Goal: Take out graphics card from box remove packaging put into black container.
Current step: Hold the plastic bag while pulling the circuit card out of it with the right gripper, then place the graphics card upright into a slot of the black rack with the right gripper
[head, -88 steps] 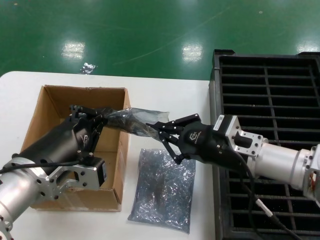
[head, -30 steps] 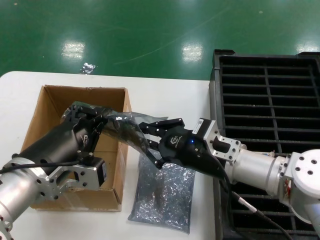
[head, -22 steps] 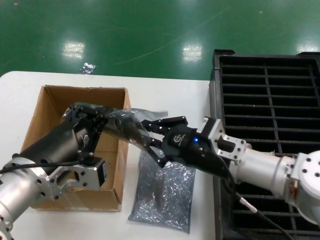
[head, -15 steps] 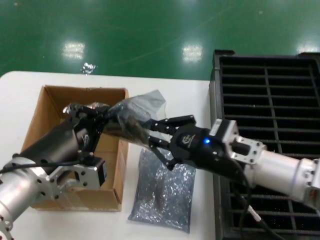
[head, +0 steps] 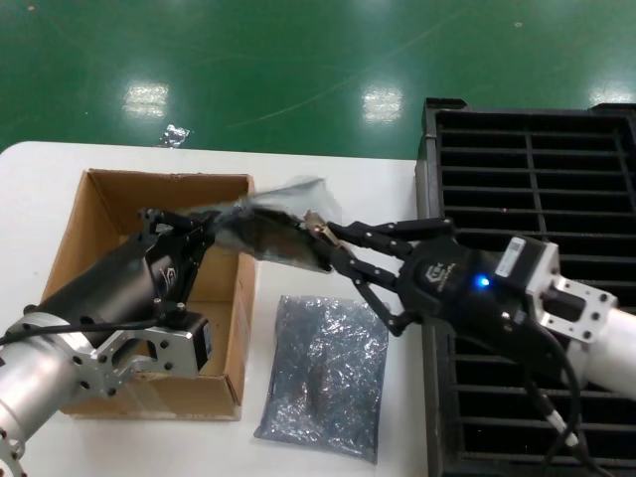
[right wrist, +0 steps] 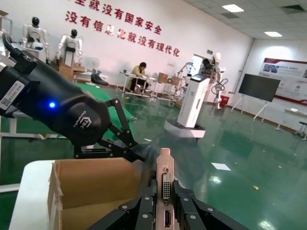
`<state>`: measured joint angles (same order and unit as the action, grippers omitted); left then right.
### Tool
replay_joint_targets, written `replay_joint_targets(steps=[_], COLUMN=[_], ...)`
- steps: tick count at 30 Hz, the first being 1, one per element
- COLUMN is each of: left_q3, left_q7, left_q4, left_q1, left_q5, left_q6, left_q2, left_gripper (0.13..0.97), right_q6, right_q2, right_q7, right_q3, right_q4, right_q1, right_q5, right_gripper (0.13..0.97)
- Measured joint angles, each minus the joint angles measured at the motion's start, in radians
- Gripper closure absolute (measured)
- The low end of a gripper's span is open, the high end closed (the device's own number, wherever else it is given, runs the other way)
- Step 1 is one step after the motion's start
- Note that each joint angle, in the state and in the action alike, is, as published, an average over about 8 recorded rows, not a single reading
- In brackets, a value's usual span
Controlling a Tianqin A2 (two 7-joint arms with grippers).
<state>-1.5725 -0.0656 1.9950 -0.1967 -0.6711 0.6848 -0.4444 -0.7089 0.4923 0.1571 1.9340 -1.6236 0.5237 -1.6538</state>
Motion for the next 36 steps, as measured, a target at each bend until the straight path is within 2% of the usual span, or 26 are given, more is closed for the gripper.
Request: replay_joint_targets(steps=[10,20,27,36], left_q3=[0.0,0.0,0.0,0.0], left_q7=[0.0,0.0,0.0,0.0], left_q4=[0.0,0.0,0.0,0.0], left_q1=[0.0,0.0,0.0,0.0], left_q5=[0.0,0.0,0.0,0.0], left_q6=[0.0,0.0,0.0,0.0], left_q2=[0.0,0.0,0.0,0.0], left_gripper=[0.959,0.959,0.959,0.959], right_q6=[0.051,0.169,0.247,0.28], right_q2=[0.146,0.321,0.337,0.318], right_q7=[0.094,0.234,0.298,0.342], right_q3=[-0.091,-0.295,-0.382,-0.392], right_q4=[-0.164,-0.329,-0.372,-0.376], right_q1=[-0.113,-0.375,-0.499,-0.527], right_q5=[0.012,0.054,0.095,0.145], right_gripper=[0.907,0.907,0.907,0.907])
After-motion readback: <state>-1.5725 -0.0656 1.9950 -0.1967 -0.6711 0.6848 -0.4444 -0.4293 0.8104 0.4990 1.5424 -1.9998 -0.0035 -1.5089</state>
